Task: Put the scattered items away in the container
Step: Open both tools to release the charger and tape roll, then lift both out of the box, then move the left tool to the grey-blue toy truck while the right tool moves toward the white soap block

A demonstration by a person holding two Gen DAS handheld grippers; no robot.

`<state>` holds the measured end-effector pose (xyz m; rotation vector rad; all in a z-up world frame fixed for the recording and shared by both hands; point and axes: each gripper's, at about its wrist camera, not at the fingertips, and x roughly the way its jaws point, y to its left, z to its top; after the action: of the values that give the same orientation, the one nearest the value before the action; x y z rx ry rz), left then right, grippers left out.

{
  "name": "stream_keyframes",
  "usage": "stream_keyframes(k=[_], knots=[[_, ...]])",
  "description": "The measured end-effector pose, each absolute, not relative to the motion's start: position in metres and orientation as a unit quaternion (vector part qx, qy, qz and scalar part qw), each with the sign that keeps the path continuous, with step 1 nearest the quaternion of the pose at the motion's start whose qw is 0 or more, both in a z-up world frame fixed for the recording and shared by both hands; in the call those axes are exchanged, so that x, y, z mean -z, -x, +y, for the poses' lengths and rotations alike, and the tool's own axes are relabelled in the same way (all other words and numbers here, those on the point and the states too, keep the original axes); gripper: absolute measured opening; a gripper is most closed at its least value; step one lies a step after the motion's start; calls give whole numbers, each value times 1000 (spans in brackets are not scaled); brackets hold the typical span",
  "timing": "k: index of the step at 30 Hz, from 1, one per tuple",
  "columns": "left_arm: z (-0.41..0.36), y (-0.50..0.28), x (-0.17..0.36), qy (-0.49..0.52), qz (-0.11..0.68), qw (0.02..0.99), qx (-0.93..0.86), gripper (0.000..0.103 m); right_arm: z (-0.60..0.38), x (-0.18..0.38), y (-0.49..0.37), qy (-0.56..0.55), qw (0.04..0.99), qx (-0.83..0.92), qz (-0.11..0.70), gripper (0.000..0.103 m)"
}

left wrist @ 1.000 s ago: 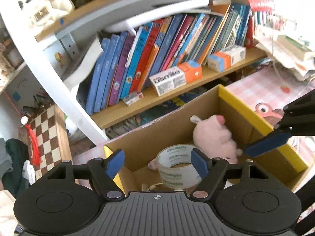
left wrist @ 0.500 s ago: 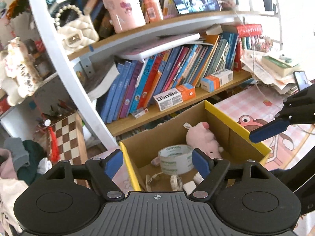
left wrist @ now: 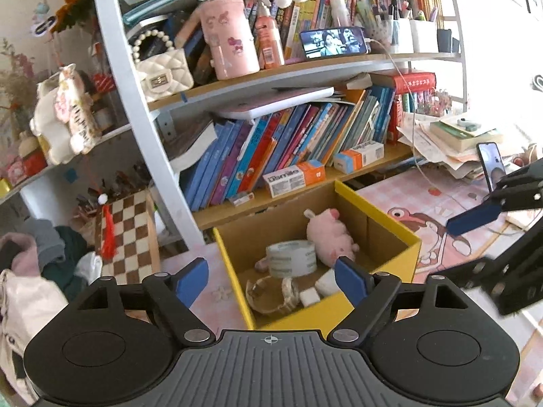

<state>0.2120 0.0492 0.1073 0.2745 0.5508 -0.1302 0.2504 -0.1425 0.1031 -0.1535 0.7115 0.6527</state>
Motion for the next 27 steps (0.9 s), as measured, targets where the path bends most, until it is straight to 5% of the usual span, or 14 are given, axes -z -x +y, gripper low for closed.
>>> stream_keyframes(k=[27], knots=[[42, -109, -12, -48, 320, 945, 37, 84, -171, -17, -152, 59, 912, -200, 353, 65]])
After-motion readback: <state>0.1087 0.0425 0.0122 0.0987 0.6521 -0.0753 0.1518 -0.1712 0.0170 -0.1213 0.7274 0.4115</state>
